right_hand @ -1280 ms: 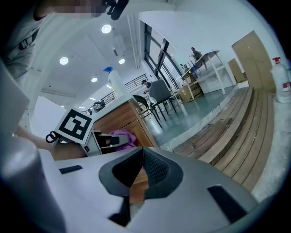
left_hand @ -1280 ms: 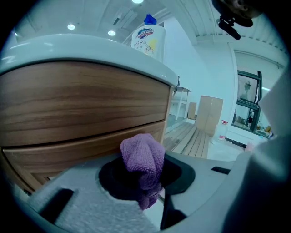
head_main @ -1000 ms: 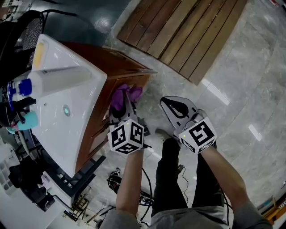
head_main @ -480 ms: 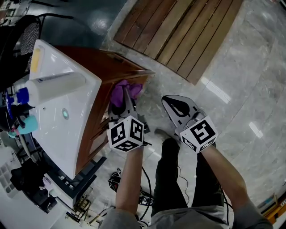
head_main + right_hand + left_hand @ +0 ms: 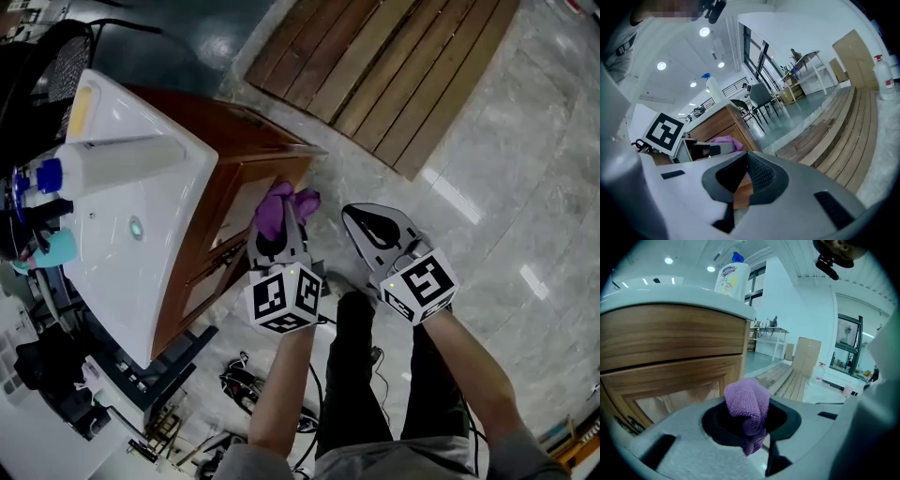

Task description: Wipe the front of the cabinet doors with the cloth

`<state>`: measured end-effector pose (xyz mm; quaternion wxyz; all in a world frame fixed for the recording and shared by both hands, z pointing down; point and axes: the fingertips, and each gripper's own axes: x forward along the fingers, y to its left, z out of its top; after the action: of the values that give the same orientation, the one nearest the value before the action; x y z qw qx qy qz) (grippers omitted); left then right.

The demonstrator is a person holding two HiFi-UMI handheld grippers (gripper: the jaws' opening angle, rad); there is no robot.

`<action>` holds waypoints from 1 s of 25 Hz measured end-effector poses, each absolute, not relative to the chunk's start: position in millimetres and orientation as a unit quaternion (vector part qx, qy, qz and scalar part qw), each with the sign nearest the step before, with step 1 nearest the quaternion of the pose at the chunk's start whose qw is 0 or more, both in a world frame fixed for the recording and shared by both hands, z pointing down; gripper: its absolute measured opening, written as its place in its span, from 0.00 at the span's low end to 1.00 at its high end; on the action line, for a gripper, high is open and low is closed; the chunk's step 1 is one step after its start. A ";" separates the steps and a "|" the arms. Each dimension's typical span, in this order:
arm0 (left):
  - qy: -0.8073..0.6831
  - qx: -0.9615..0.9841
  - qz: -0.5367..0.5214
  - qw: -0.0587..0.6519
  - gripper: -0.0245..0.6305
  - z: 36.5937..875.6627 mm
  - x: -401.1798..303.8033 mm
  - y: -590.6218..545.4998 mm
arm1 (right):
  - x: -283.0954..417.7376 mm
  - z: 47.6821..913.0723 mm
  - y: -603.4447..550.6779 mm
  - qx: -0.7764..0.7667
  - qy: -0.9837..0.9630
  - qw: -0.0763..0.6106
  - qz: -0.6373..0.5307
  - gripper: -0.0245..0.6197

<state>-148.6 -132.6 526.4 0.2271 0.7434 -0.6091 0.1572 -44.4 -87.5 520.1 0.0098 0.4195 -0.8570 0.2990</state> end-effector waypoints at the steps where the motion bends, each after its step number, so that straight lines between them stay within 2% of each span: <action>1: -0.610 0.743 0.158 0.228 0.18 526.4 -149.1 -127.8 | -45.2 520.2 -84.8 0.419 -0.857 0.009 0.300 0.05; 25: -0.645 0.705 0.166 0.243 0.18 549.8 -220.1 -55.1 | -101.5 530.8 -32.3 0.382 -0.871 0.023 0.308 0.05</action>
<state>-220.1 -55.1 549.8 0.2433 0.7052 -0.6449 0.1663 -101.5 -32.3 530.8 0.0225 0.3825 -0.8709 0.3077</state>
